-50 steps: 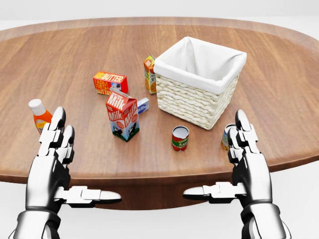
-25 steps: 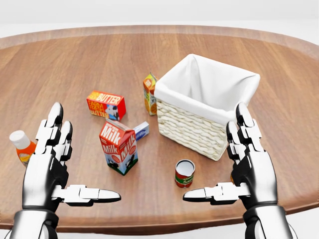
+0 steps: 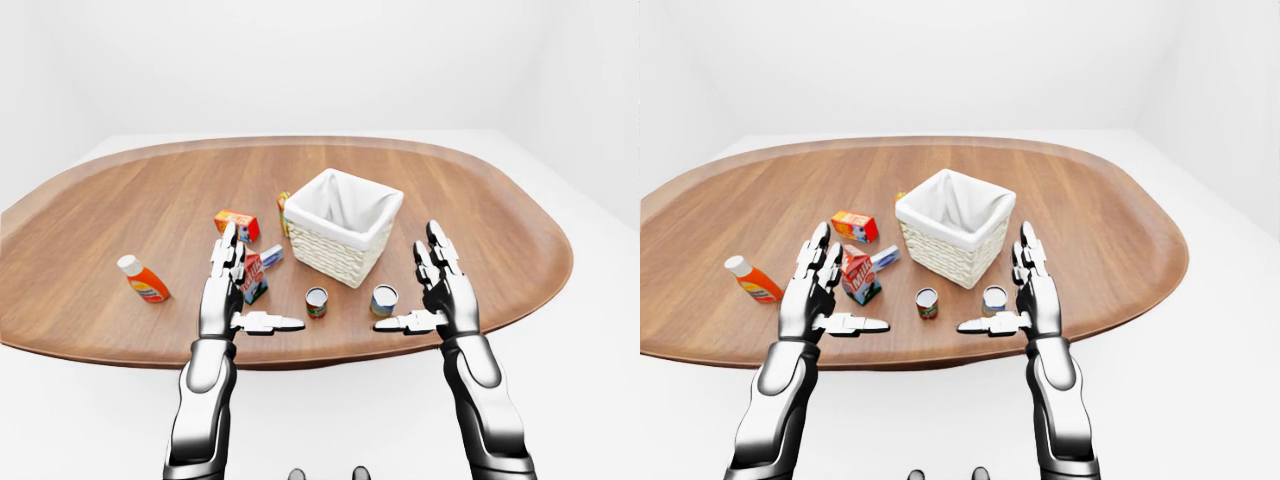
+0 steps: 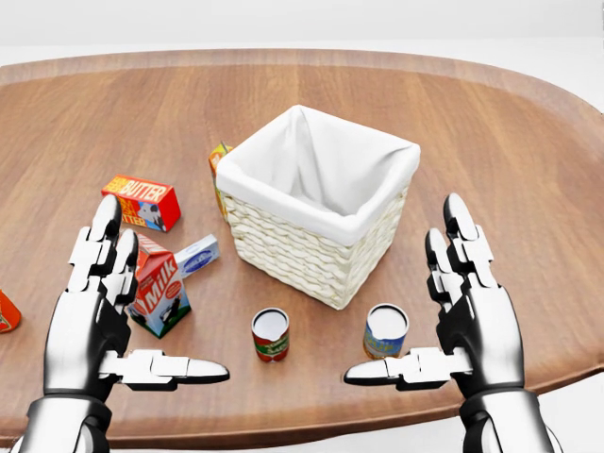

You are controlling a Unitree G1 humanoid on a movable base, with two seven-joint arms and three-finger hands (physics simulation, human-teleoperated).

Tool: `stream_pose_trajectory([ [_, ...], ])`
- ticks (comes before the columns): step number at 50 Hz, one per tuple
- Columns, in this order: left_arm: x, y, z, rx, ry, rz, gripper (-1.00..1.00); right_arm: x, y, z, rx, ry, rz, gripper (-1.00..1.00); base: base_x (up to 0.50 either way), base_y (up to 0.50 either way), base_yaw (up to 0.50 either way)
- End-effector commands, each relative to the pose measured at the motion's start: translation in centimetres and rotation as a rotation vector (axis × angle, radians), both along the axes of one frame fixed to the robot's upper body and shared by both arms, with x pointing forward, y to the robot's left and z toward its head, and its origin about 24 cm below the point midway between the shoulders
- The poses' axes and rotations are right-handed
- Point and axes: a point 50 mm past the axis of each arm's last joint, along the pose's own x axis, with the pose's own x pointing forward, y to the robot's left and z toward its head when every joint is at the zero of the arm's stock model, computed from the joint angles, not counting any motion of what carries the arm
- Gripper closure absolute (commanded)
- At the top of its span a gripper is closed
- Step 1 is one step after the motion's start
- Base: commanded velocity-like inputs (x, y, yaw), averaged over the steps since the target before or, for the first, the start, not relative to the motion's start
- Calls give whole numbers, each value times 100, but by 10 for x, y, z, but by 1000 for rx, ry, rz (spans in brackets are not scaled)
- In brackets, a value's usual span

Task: Pick up the tomato sauce, and put it in the basket.

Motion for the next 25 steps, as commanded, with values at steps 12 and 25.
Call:
stream_pose_trajectory([
  [12, -2, -1, 2, -1, -9, -3, -100, 0, -1, -1, -1, 5, 1, -100, 0, -50, 0],
  [25, -1, -1, 0, -1, -1, -3, -100, 3, -2, -2, -21, 11, -36, -100, 0, -40, 0],
])
